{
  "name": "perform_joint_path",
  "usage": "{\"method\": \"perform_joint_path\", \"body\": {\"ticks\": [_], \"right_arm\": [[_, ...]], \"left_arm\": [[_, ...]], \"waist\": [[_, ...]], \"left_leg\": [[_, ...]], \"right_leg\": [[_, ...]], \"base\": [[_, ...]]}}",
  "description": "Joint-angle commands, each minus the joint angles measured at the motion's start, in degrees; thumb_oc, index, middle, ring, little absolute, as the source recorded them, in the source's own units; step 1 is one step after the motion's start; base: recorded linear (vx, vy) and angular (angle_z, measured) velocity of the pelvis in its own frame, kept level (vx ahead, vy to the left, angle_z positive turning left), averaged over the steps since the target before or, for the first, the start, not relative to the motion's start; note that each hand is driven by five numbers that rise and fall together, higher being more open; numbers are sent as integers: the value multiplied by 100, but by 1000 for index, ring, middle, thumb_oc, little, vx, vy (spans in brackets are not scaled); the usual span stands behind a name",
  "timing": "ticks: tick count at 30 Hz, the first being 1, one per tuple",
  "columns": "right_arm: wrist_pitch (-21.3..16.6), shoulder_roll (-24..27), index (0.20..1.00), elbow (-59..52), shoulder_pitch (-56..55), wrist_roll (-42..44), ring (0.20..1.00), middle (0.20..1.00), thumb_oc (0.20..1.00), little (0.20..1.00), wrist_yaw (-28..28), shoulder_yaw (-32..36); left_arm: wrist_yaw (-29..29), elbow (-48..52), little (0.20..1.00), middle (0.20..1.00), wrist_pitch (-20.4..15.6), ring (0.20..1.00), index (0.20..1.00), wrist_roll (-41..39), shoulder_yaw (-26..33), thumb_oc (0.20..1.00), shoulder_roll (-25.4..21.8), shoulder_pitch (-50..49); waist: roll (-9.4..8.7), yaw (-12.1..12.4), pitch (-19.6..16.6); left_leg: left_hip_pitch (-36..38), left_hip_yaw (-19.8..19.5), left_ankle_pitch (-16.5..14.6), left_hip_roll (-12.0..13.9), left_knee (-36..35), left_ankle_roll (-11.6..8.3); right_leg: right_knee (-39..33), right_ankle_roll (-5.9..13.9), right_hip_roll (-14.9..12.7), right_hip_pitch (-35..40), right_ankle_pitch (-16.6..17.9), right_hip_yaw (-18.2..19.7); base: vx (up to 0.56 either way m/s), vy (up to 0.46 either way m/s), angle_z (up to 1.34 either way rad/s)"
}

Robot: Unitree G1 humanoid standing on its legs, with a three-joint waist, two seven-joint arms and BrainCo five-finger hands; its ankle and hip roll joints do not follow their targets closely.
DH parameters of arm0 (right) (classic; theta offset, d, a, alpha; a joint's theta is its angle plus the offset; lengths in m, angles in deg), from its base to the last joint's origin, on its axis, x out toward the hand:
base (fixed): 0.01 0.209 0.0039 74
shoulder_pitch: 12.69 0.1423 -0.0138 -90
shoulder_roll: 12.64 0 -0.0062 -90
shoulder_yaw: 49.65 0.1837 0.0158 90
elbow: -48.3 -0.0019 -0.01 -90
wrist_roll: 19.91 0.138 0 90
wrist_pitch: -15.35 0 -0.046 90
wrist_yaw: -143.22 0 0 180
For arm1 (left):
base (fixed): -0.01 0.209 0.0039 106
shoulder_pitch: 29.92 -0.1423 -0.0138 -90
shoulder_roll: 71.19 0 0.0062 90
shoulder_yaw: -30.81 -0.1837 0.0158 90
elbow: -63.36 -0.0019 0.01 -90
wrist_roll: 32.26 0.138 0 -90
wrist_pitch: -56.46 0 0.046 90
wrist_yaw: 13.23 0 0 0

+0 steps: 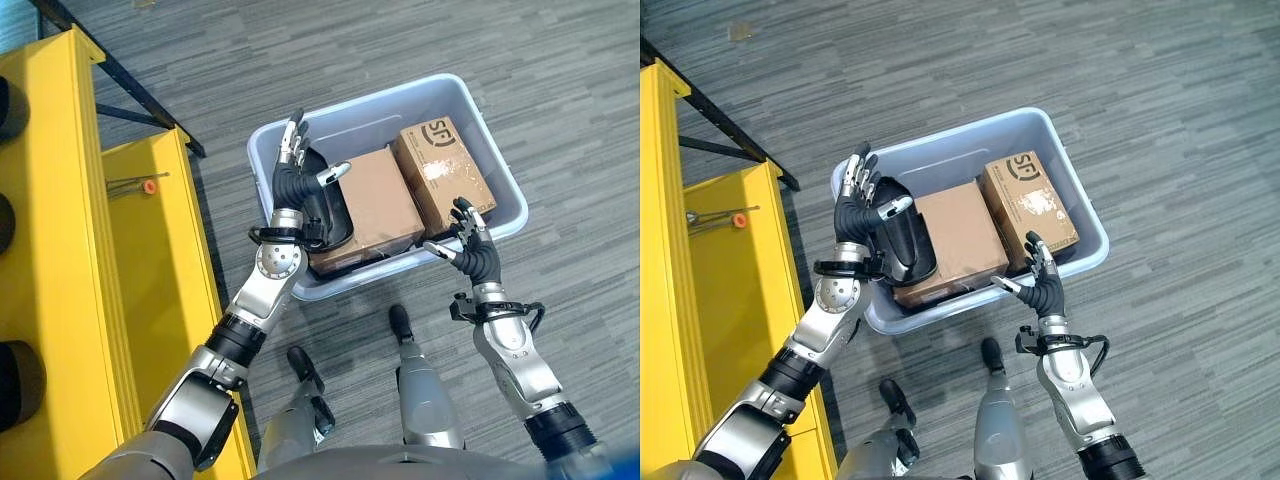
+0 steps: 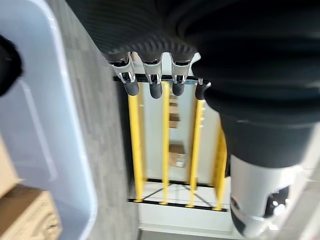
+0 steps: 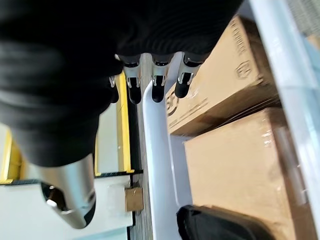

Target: Move parts from the plastic box to the shelf.

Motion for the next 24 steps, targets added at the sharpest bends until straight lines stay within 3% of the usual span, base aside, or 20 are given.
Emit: {"method": "perform_joint_path", "body": {"ticks": [1, 8, 9, 15, 16, 24], "right_arm": [[-512, 106, 1000, -485, 49, -86, 1000, 1000, 1000, 1000, 82, 61], [-612, 146, 1000, -450, 69, -12, 1000, 1000, 1000, 1000, 127, -101], [-660, 192, 1000, -460, 100, 28, 1000, 1000, 1000, 1000, 123, -186], [-736, 255, 1000, -466, 128, 74, 1000, 1000, 1000, 1000, 166, -224], [-748, 268, 1000, -457, 126, 77, 1000, 1000, 1000, 1000, 183, -227], [-872, 379, 1000, -524, 85, 103, 1000, 1000, 1000, 1000, 166, -199]], "left_arm": [[737, -765, 1000, 1000, -101, 1000, 1000, 722, 253, 1000, -78, 730], [1370, -1730, 1000, 1000, 54, 1000, 1000, 1007, 373, 1000, -186, 1285], [1516, -2218, 1000, 1000, 136, 1000, 1000, 1059, 380, 1000, -249, 1501], [1682, -2873, 1000, 1000, 198, 1000, 1000, 950, 415, 1000, -367, 1925], [1707, -2998, 1000, 1000, 206, 1000, 1000, 928, 400, 1000, -386, 2009], [1518, -3969, 1000, 1000, 286, 1000, 1000, 796, 297, 1000, -715, 2591]], "waist": [[-138, -29, 173], [-213, -184, 295], [-252, -245, 366], [-336, -339, 499], [-327, -361, 499], [-474, -537, 612]], "left_leg": [[121, -198, 275, 719, 374, -606], [96, -37, 325, 775, 309, -662], [72, 3, 346, 798, 301, -684], [-42, 61, 364, 808, 296, -712], [11, 22, 255, 791, 261, -766], [-136, 179, 254, 808, 246, -816]], "right_leg": [[559, 365, -433, -185, 116, -247], [576, 372, -345, -404, 175, -141], [606, 365, -310, -509, 182, -99], [623, 359, -251, -700, 231, -35], [622, 402, -266, -668, 127, -45], [608, 422, -159, -974, 236, 80]], "base": [[5, -28, -8], [-2, -5, -10], [-11, -2, -11], [-2, 5, -8], [68, 45, -5], [1, 17, -8]]}}
